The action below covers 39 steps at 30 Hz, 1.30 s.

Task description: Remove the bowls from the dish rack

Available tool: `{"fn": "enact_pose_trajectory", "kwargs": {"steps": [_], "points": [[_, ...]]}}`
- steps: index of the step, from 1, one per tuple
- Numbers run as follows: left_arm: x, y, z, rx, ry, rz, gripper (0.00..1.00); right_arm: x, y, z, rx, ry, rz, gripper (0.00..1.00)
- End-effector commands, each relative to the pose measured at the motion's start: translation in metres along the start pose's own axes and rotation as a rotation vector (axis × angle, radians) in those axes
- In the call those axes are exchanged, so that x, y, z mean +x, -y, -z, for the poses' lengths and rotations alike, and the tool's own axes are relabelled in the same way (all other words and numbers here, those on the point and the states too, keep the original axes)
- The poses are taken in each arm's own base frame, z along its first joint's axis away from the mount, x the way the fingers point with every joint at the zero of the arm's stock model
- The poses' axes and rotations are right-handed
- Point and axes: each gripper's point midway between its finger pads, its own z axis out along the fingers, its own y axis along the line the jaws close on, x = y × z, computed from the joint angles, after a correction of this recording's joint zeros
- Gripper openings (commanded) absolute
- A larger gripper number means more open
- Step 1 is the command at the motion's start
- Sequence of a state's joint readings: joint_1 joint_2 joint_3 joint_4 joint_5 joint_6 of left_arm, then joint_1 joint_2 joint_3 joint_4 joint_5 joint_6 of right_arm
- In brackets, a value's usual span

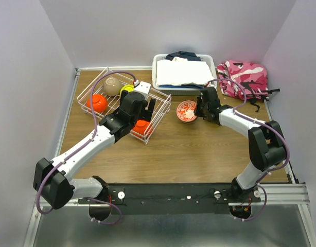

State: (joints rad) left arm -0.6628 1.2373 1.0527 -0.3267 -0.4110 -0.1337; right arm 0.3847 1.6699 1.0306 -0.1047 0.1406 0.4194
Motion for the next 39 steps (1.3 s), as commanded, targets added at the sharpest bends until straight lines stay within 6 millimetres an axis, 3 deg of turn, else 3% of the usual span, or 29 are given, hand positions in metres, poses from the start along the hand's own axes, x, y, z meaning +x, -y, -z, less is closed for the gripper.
{"fn": "enact_pose_trajectory", "kwargs": {"steps": [1,5,7,14,26,31,39], "points": [[0.003,-0.008,-0.003,-0.049,-0.016,0.003,0.99,-0.007,-0.009,-0.003,-0.042,0.018,-0.011,0.27],[0.004,-0.009,-0.003,-0.057,-0.020,-0.003,0.99,-0.009,-0.010,-0.002,-0.036,0.009,-0.005,0.40],[0.005,-0.010,-0.004,-0.060,-0.024,-0.006,0.99,-0.014,-0.008,0.000,-0.024,0.018,-0.005,0.41],[0.006,-0.015,-0.005,-0.090,-0.027,-0.023,0.99,-0.032,0.012,0.016,0.107,0.049,0.003,0.54],[0.012,-0.012,-0.008,-0.078,-0.053,-0.039,0.99,-0.019,0.017,0.019,0.118,0.011,0.009,0.53],[0.026,0.003,-0.015,-0.019,-0.134,-0.041,0.99,-0.030,0.001,0.037,0.031,0.029,-0.004,0.55],[0.050,0.010,-0.021,-0.010,-0.261,-0.040,0.99,-0.045,-0.017,0.077,-0.096,0.088,0.008,0.75]]}}
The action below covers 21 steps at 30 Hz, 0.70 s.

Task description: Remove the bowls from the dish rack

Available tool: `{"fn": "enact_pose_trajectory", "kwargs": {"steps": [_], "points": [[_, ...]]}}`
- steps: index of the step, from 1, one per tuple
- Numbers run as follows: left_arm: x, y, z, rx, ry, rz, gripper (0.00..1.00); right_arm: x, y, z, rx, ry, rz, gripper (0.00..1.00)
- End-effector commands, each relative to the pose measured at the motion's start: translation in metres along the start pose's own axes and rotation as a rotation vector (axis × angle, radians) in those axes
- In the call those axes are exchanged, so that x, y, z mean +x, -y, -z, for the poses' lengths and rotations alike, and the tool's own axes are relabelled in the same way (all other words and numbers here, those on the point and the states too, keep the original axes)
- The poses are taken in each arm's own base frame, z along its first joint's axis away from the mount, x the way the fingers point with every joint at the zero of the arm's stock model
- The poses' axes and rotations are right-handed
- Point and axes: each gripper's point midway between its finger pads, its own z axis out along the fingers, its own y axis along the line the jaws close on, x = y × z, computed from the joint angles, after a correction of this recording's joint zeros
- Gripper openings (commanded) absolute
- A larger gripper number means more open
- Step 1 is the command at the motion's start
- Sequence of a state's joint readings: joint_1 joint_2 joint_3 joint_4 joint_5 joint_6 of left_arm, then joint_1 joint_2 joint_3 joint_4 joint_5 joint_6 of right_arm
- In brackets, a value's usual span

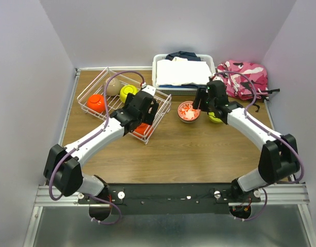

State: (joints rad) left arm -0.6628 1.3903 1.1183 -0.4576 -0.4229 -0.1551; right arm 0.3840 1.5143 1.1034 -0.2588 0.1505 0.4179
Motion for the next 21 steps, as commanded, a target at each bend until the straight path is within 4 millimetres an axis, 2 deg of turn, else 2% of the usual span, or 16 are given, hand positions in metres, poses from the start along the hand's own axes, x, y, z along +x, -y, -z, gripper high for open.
{"fn": "enact_pose_trajectory", "kwargs": {"steps": [1,3,4,7,11,21], "points": [[0.009,0.010,0.001,0.048,-0.069,0.036,0.99,0.000,-0.008,0.025,-0.080,0.015,0.017,0.75],[0.018,0.011,0.000,0.057,-0.092,0.065,0.99,-0.007,-0.010,0.039,-0.105,0.055,0.021,0.76],[0.020,0.009,0.000,0.049,-0.098,0.075,0.99,-0.004,-0.008,0.042,-0.106,0.059,0.023,0.76],[0.029,-0.002,-0.003,0.007,-0.120,0.112,0.99,-0.010,-0.008,0.056,-0.127,0.106,0.025,0.76],[0.033,-0.011,-0.005,-0.016,-0.116,0.150,0.98,-0.009,-0.005,0.065,-0.135,0.131,0.031,0.76],[0.054,-0.023,-0.030,-0.080,-0.208,0.167,0.98,-0.007,0.002,0.077,-0.128,0.175,0.028,0.77]]}}
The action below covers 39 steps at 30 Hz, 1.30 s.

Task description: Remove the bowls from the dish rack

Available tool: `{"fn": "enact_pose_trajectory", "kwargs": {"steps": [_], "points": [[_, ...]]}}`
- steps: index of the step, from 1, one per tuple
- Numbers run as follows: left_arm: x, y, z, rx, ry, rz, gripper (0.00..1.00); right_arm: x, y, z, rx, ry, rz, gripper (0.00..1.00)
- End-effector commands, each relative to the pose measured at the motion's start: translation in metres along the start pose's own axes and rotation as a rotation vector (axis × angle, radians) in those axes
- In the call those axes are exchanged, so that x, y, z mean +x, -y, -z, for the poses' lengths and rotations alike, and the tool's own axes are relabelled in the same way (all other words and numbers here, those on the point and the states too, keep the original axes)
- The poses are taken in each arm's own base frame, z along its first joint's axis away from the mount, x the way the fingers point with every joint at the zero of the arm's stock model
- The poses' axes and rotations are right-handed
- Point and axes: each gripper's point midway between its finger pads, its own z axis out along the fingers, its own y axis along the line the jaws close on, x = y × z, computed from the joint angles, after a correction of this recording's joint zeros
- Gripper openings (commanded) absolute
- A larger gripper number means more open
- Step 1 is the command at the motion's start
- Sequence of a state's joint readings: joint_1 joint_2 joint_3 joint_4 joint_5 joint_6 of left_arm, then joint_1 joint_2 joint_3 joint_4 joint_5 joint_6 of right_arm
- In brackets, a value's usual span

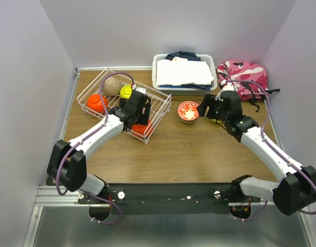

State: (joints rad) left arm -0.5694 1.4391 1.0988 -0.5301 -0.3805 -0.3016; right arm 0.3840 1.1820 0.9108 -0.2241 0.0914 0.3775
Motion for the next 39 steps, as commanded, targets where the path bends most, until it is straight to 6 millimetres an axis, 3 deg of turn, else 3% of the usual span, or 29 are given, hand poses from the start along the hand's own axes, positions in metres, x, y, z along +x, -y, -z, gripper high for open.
{"fn": "enact_pose_trajectory", "kwargs": {"steps": [1,7,13,17,24,28,29,30,32,33,35,36,37,38,39], "points": [[0.014,-0.005,-0.016,-0.030,-0.066,0.013,0.98,0.000,0.003,0.005,-0.003,0.036,0.010,0.77],[0.014,-0.008,-0.030,-0.048,-0.106,0.021,0.98,0.000,0.006,0.007,0.004,0.049,0.021,0.77],[-0.005,-0.013,-0.047,-0.072,-0.091,0.072,0.98,0.000,0.009,0.007,0.015,0.064,0.025,0.77],[-0.036,-0.011,-0.059,-0.063,-0.047,0.116,0.98,0.001,0.012,0.007,0.030,0.067,0.018,0.81],[-0.078,0.005,-0.081,0.007,-0.003,0.173,0.98,-0.009,0.018,0.018,0.060,0.126,-0.015,0.97],[-0.103,0.007,-0.077,0.058,0.054,0.236,0.99,-0.014,0.019,0.025,0.064,0.159,-0.025,1.00],[-0.102,0.009,-0.076,0.075,0.053,0.251,0.99,-0.012,0.020,0.025,0.065,0.158,-0.023,1.00],[-0.113,0.008,-0.067,0.089,0.096,0.274,0.99,-0.012,0.022,0.026,0.070,0.163,-0.025,1.00],[-0.102,0.005,-0.064,0.101,0.091,0.326,0.99,-0.014,0.022,0.030,0.070,0.179,-0.027,1.00],[-0.107,0.004,-0.052,0.126,0.119,0.354,0.99,-0.012,0.024,0.031,0.073,0.179,-0.026,1.00],[-0.107,0.001,-0.046,0.150,0.147,0.438,0.99,-0.015,0.022,0.034,0.065,0.197,-0.028,1.00],[-0.092,0.002,-0.043,0.181,0.127,0.464,0.99,-0.016,0.023,0.035,0.063,0.201,-0.028,1.00],[-0.094,0.003,-0.041,0.209,0.154,0.496,0.99,-0.014,0.023,0.035,0.061,0.201,-0.029,1.00],[-0.074,0.003,-0.045,0.220,0.119,0.547,0.99,-0.015,0.022,0.035,0.055,0.209,-0.029,1.00],[-0.070,-0.001,-0.045,0.232,0.122,0.581,0.99,-0.016,0.022,0.036,0.053,0.213,-0.031,1.00]]}}
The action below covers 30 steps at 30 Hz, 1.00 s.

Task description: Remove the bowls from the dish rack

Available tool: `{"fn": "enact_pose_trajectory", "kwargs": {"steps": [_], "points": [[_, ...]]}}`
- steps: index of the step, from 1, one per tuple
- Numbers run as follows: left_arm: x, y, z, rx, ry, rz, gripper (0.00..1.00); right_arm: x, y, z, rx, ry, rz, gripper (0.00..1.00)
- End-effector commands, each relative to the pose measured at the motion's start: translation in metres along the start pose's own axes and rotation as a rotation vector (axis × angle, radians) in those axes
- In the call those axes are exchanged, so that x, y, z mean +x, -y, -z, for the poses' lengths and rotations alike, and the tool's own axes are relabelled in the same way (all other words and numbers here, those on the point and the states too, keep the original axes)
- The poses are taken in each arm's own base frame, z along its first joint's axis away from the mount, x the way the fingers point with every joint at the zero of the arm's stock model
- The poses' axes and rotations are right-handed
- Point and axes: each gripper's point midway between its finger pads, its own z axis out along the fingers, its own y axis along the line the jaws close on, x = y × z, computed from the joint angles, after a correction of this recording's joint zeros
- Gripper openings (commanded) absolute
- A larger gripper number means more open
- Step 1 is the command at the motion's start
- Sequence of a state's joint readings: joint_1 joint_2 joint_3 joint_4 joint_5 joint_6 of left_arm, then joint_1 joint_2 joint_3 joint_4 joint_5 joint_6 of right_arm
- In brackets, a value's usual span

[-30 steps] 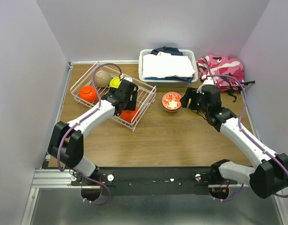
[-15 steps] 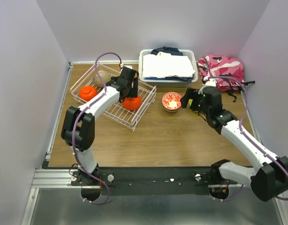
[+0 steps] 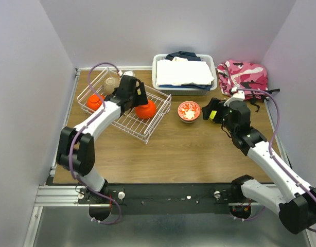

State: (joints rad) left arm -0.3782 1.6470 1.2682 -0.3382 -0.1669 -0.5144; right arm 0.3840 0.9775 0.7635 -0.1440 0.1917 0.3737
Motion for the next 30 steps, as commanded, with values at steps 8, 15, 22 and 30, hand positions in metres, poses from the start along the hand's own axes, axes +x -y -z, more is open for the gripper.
{"fn": "enact_pose_trajectory", "kwargs": {"steps": [8,15,22,30], "points": [[0.017,0.004,0.022,0.286,0.103,0.428,0.99,-0.001,-0.001,0.001,-0.025,0.043,-0.013,1.00],[0.026,-0.006,0.005,0.259,0.132,0.594,0.99,0.002,-0.005,0.001,-0.047,0.033,-0.003,1.00],[0.043,-0.006,-0.014,0.253,0.082,0.708,0.99,0.003,-0.007,0.000,-0.061,0.027,0.005,1.00],[0.055,-0.011,-0.022,0.208,0.052,0.752,0.99,0.006,-0.006,-0.003,-0.060,0.021,0.007,1.00]]}}
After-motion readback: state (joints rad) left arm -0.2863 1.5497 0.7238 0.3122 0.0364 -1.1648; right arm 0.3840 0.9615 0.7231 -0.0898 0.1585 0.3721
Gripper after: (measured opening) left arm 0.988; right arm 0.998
